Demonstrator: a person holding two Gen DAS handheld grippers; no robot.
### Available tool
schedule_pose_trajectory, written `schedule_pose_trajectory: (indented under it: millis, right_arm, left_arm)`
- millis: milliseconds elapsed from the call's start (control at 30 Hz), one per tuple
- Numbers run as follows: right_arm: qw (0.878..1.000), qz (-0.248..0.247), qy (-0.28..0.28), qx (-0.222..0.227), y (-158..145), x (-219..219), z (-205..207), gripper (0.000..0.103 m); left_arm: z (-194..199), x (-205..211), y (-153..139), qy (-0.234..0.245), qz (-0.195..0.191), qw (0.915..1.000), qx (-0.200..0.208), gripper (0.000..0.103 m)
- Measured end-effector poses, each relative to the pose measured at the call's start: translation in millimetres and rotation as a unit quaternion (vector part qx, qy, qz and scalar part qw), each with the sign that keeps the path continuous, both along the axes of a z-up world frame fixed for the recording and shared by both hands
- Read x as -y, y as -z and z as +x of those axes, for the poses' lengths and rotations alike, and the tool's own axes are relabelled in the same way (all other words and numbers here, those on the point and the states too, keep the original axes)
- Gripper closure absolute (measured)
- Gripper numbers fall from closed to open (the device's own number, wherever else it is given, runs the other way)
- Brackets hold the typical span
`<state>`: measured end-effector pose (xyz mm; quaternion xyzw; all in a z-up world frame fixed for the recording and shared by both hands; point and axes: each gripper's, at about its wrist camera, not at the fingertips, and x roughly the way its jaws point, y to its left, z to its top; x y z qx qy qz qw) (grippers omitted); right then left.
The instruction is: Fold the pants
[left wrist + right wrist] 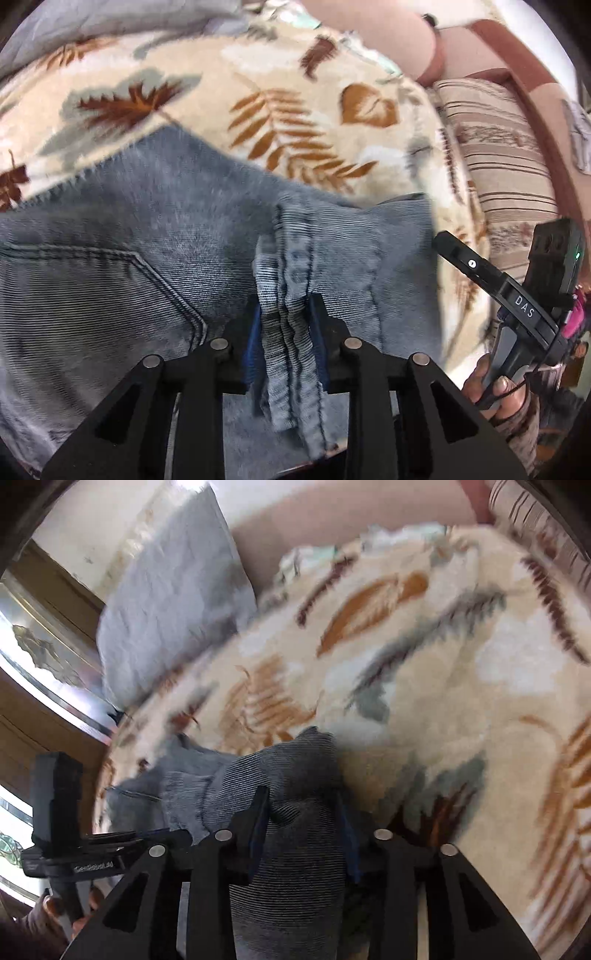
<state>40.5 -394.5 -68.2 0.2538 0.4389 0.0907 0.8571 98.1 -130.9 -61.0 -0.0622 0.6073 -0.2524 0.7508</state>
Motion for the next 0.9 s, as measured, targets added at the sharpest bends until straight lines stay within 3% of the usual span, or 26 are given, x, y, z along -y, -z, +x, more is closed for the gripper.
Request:
schedule_pose_trajectory:
  millis: [100, 200, 267, 333, 400, 533, 600, 667, 733, 767, 833, 900]
  right_arm:
    - [0.998, 0.042, -0.014, 0.041, -21.8, 4.9, -21.0, 0.062]
    - [0.996, 0.045, -0.061, 0.055, -29.1, -12.7, -40.2, 0.062]
    - [0.997, 0.02, -0.077, 0.007, -2.9, -29.0, -37.0, 0.064]
    - [0.995, -0.016, -0.073, -0.058, 32.5, -35.0, -31.4, 0.067]
    - [0.997, 0.011, -0.057, -0.04, 28.6, -26.8, -38.7, 0.069]
    - [0.999, 0.021, -0.05, -0.002, -7.6, -15.6, -62.3, 0.059]
    - [0.998, 0.01, -0.056, 0.012, -18.4, -17.9, -76.6, 0.051]
    - [0.998, 0.01, -0.068, -0.004, -8.4, -24.9, -83.2, 0.043]
    - [0.996, 0.003, -0.07, -0.054, 20.1, -32.4, -82.5, 0.04]
    - [0.995, -0.007, -0.06, -0.082, 35.6, -33.3, -82.3, 0.04]
    - [0.997, 0.009, -0.042, -0.069, 27.1, -27.0, -86.7, 0.039]
    - [0.998, 0.031, -0.03, -0.054, 13.5, -20.8, -89.1, 0.039]
  left_arm:
    - [-13.3, -10.1, -27.7, -0.001, -0.022, 0.9989, 0.041, 0.079]
    - [-27.8, -3.5, -31.3, 0.028, -0.041, 0.9971, 0.058, 0.066]
    - [-33.7, 11.2, -11.6, 0.048, -0.01, 0.9975, 0.05, 0.065]
    - [-32.9, 24.6, 19.8, 0.062, 0.048, 0.9963, 0.034, 0.066]
    - [-33.0, 19.9, 21.0, 0.052, 0.055, 0.9963, 0.04, 0.065]
    - [-44.4, 0.4, -3.5, 0.049, 0.015, 0.998, 0.036, 0.063]
    - [-57.2, -4.7, -5.6, 0.06, 0.007, 0.9974, 0.04, 0.052]
    - [-63.1, -2.0, 7.7, 0.068, 0.01, 0.9973, 0.025, 0.049]
    - [-59.2, -1.1, 31.8, 0.063, 0.022, 0.9977, -0.014, 0.05]
    - [-58.3, -4.6, 31.8, 0.055, 0.011, 0.9983, -0.014, 0.049]
    - [-58.9, -10.0, 20.1, 0.05, 0.01, 0.9987, -0.006, 0.049]
    - [-60.6, -15.7, 3.7, 0.046, 0.026, 0.9981, 0.034, 0.049]
